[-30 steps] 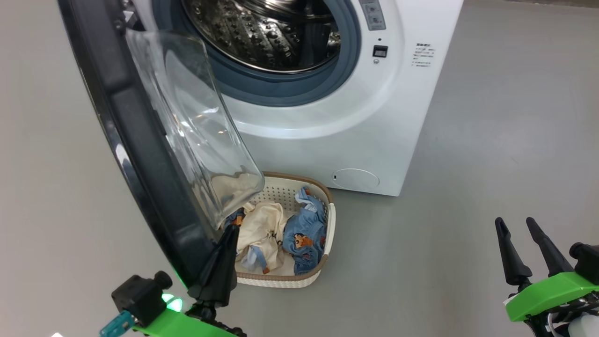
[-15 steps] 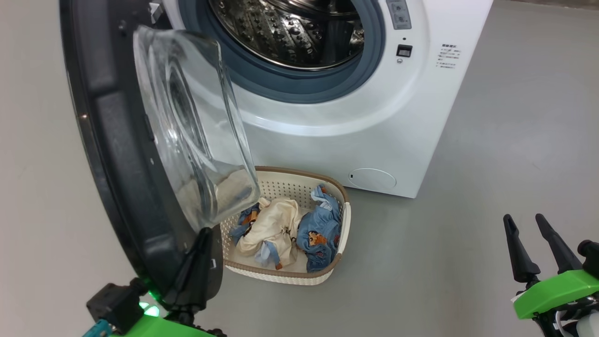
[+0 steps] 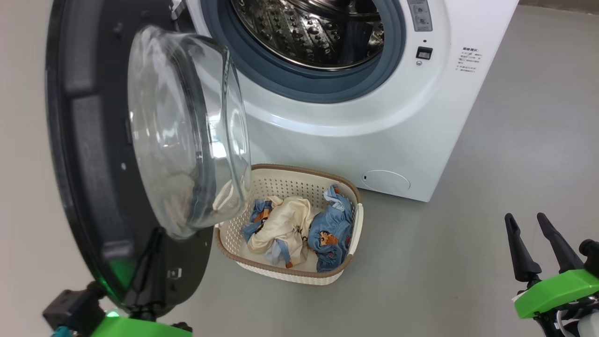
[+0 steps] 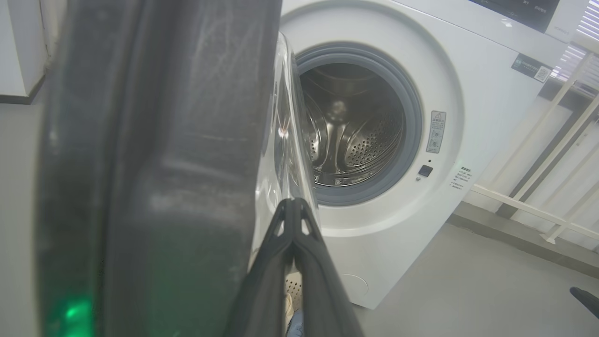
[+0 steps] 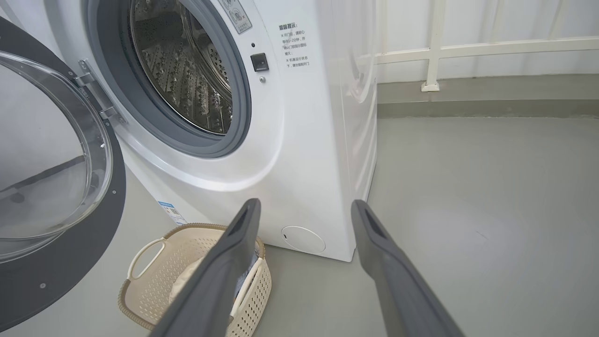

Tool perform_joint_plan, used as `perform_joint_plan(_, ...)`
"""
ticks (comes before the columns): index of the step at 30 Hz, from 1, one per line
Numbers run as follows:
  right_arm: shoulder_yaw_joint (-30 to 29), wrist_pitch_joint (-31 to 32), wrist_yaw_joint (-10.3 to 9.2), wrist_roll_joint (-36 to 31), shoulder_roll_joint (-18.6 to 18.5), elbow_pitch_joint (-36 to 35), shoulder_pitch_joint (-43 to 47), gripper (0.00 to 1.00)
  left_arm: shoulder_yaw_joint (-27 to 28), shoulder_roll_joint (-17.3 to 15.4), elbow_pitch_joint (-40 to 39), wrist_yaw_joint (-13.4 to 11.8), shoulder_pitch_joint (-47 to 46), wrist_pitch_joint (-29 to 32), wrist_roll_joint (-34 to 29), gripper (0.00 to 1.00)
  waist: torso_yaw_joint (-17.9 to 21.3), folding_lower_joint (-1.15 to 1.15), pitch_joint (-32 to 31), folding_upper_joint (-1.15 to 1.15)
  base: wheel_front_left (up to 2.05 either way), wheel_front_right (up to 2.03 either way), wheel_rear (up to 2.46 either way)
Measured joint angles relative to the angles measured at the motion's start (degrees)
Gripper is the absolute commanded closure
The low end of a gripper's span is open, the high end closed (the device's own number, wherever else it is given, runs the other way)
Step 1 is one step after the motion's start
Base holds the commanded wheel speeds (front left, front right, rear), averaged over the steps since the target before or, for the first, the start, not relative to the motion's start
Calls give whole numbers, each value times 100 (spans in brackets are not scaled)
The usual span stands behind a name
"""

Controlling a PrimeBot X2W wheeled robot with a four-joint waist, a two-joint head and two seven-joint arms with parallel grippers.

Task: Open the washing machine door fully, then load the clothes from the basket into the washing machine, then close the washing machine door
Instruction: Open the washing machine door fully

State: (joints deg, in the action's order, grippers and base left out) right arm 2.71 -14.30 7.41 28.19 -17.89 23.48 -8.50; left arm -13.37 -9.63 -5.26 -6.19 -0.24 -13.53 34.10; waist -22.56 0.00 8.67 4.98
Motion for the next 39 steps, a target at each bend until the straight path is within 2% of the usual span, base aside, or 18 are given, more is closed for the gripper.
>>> perform_joint_plan(4,7,0,0,-56,-5,-23,2,0,168,-46,-19,-146,36,0,0,100,-27,0,0,0,0,0,0)
perform_joint_plan(16,-91,0,0,-369,30,-88,5,0,527,-209,-13,-321,30,-1,40,100,-45,0,66,0,0,0,0)
perform_joint_plan(25,-209,0,0,-556,154,-174,171,0,800,-297,260,-390,-30,-11,63,100,17,0,86,0,0,0,0)
perform_joint_plan(39,-263,0,0,-598,148,-227,202,0,1281,-523,1124,-379,-558,-60,64,100,19,0,250,0,0,0,0)
